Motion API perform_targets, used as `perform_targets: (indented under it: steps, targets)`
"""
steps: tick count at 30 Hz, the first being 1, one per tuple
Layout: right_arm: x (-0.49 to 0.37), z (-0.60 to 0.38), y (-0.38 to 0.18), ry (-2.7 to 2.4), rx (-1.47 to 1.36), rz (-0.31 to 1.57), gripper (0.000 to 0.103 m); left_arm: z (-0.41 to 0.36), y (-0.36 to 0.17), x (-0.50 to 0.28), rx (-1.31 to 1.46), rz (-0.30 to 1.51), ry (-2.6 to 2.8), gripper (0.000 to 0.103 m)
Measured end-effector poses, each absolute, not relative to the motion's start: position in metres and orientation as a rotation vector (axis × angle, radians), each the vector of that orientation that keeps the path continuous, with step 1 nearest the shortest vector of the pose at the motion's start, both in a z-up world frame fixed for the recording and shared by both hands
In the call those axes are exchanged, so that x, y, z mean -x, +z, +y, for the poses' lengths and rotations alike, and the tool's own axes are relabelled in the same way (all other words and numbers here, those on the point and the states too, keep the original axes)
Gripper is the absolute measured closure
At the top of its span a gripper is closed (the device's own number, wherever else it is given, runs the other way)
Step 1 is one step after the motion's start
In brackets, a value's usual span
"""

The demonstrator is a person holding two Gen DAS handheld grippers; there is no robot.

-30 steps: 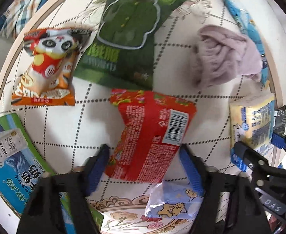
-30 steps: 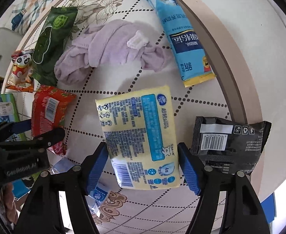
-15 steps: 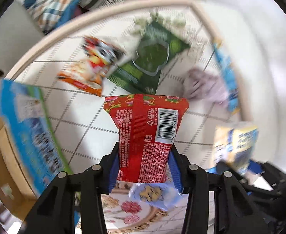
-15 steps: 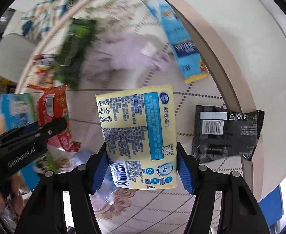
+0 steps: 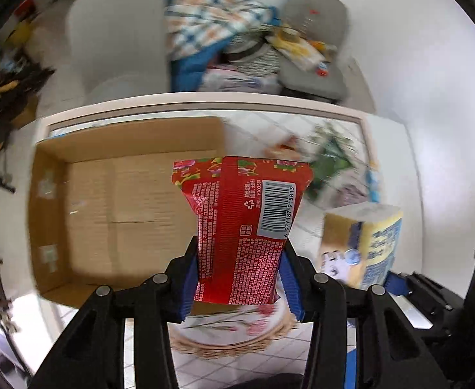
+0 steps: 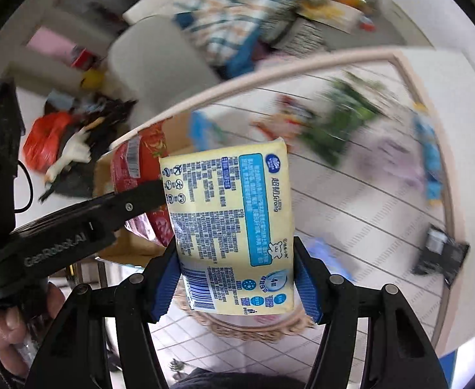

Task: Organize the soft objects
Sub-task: 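Carry both packs into the box and open both tools to release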

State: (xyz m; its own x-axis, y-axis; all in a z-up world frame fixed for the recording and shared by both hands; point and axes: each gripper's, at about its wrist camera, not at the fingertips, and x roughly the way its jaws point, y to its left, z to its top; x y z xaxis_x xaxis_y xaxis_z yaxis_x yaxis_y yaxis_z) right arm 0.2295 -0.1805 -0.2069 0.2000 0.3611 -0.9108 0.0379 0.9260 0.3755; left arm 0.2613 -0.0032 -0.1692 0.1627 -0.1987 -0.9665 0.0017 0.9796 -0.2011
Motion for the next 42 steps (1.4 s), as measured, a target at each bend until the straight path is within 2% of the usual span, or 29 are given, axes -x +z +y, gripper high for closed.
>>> perform_targets:
  steps: [7,13,22,29,32,33,34,36,41,42]
  targets:
    - [-0.266,-0.077,-0.231,0.273,-0.245,1.4,0.037,0.1,-0.219,-0.285,0.285,1.495,-0.039,0.061]
    - [-0.306,-0.013,-0.295,0.242,-0.167,1.468,0.037,0.151,-0.28,-0.316,0.319,1.592,-0.023,0.061]
    - [-0.354,0.022,-0.373,0.173,-0.119,1.535,0.037,0.168,-0.338,-0.349,0.288,1.687,-0.056,0.061]
    - [-0.367,0.032,-0.397,0.159,-0.119,1.551,0.037,0.164,-0.357,-0.357,0.271,1.729,-0.097,0.06]
    - [-0.369,0.031,-0.404,0.17,-0.139,1.558,0.036,0.168,-0.363,-0.36,0.317,1.744,-0.1,0.055]
    - [-0.369,0.029,-0.404,0.164,-0.134,1.552,0.035,0.169,-0.363,-0.36,0.321,1.748,-0.097,0.047]
    - [-0.37,0.029,-0.405,0.159,-0.124,1.544,0.033,0.17,-0.362,-0.359,0.318,1.744,-0.089,0.044]
    - [-0.37,0.027,-0.405,0.158,-0.124,1.547,0.023,0.171,-0.359,-0.359,0.31,1.733,-0.087,0.043]
    - [-0.36,0.021,-0.388,0.131,-0.091,1.537,0.019,0.177,-0.338,-0.347,0.291,1.692,-0.076,0.036]
    - [-0.356,0.019,-0.382,0.127,-0.094,1.536,0.016,0.179,-0.333,-0.344,0.29,1.679,-0.072,0.026]
